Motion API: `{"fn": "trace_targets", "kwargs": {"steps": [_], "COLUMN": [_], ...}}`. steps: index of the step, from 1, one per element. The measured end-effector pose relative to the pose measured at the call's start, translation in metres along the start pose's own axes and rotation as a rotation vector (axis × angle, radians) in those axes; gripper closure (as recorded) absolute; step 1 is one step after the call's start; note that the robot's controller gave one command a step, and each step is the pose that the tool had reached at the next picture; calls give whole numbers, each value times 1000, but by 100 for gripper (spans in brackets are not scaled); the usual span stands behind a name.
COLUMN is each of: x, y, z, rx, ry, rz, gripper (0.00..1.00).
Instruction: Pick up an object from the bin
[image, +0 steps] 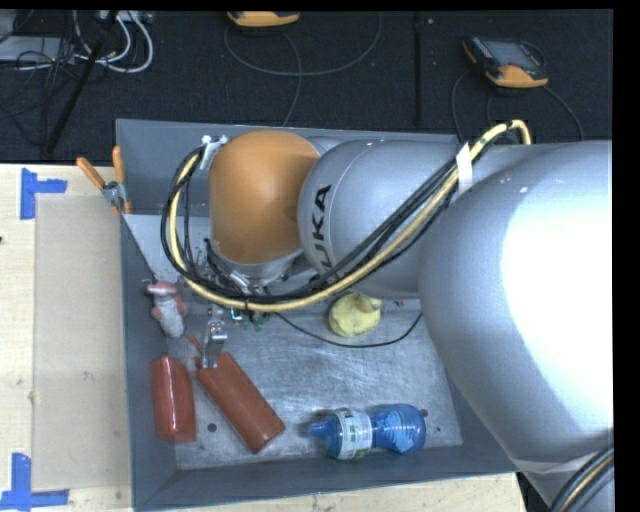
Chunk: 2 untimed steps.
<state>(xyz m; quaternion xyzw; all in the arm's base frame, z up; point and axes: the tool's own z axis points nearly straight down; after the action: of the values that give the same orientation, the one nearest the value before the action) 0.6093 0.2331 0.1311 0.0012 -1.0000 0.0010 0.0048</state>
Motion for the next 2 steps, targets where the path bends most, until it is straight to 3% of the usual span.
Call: {"fn": "trace_targets", "kwargs": {"steps": [1,2], "x": [-2,1], "y": [-1,-5], "z": [-5,4], "rx": [-2,-5], "ry": [-8,-14], "rz": [3,-107], "gripper": [0,0]}}
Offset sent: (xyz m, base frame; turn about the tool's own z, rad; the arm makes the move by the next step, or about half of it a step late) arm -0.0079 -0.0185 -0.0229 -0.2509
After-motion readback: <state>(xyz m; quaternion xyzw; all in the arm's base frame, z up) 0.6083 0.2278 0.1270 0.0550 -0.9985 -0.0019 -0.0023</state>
